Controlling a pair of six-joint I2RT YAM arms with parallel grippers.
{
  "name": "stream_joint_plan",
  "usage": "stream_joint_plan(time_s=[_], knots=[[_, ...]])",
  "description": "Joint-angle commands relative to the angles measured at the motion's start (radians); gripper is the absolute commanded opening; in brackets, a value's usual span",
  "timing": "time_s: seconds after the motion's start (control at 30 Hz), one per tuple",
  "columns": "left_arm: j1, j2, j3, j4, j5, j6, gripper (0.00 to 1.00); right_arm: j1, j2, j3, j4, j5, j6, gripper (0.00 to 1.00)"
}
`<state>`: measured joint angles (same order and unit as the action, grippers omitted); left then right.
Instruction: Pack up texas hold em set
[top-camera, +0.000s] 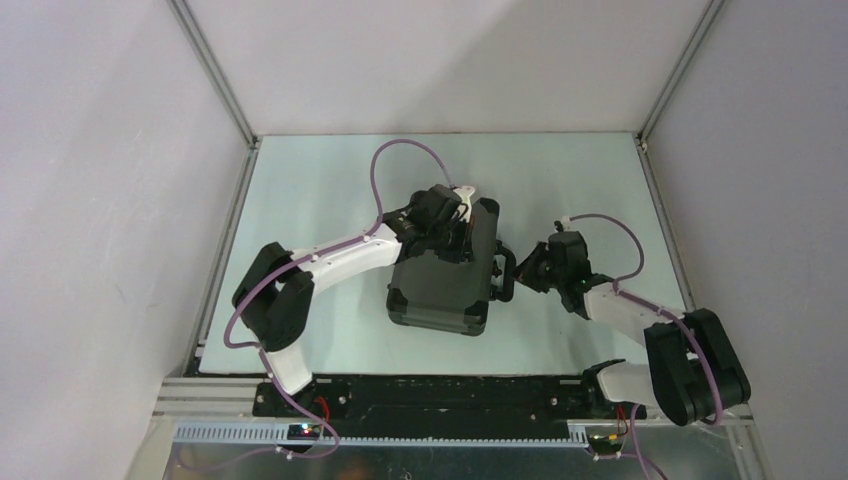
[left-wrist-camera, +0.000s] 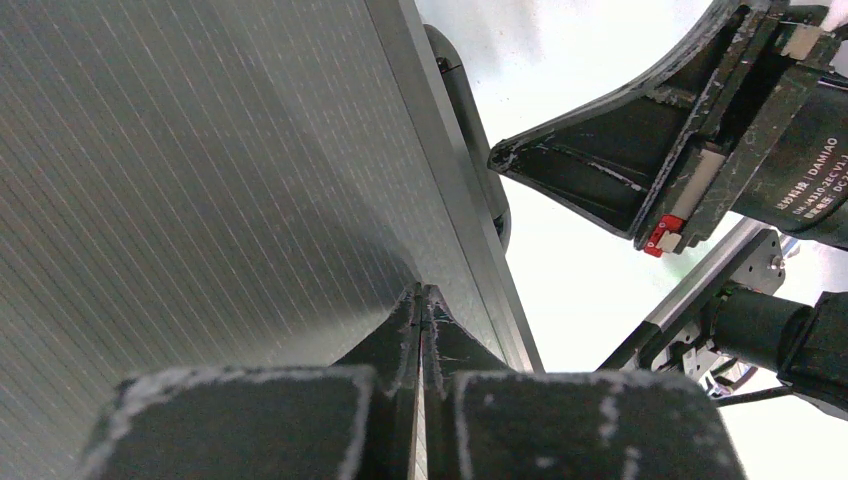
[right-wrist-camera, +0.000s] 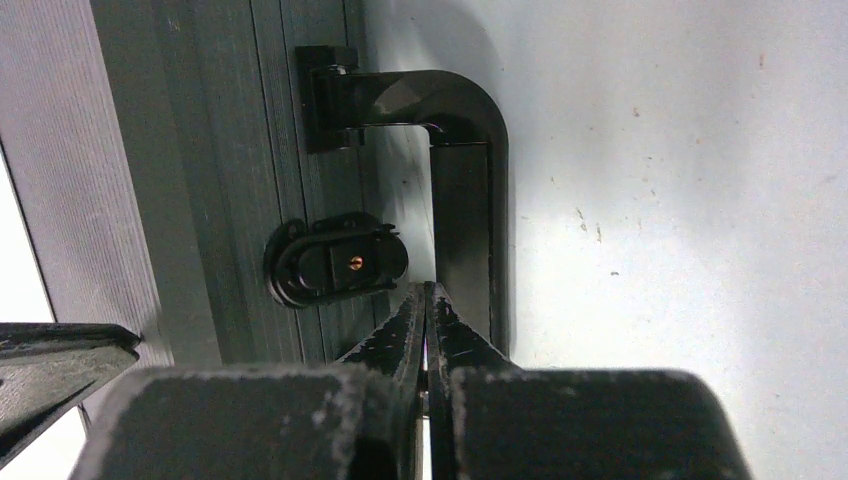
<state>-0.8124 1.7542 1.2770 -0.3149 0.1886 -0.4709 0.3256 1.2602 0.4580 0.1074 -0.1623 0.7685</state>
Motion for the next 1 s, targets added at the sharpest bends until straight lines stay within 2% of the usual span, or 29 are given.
stream_joint_plan(time_s=[0.0,0.37,0.73,0.97], knots=[[-0.015,0.079,-0.057,-0.146,-0.008,0.012,0.0,0.013,0.034,0.057,0.058,0.009,-0.027,0.0],[-0.016,0.079,-0.059,-0.143,-0.003,0.014,0.0,0.055,0.166,0.144,0.057,0.05,-0.068,0.0],[-0.015,0.084,-0.057,-0.143,0.003,0.016,0.0,0.134,0.222,0.215,-0.086,0.199,-0.104,0.0],[-0.016,0.08,-0.06,-0.143,0.0,0.017,0.0,0.148,0.251,0.221,-0.085,0.174,-0.097,0.0]])
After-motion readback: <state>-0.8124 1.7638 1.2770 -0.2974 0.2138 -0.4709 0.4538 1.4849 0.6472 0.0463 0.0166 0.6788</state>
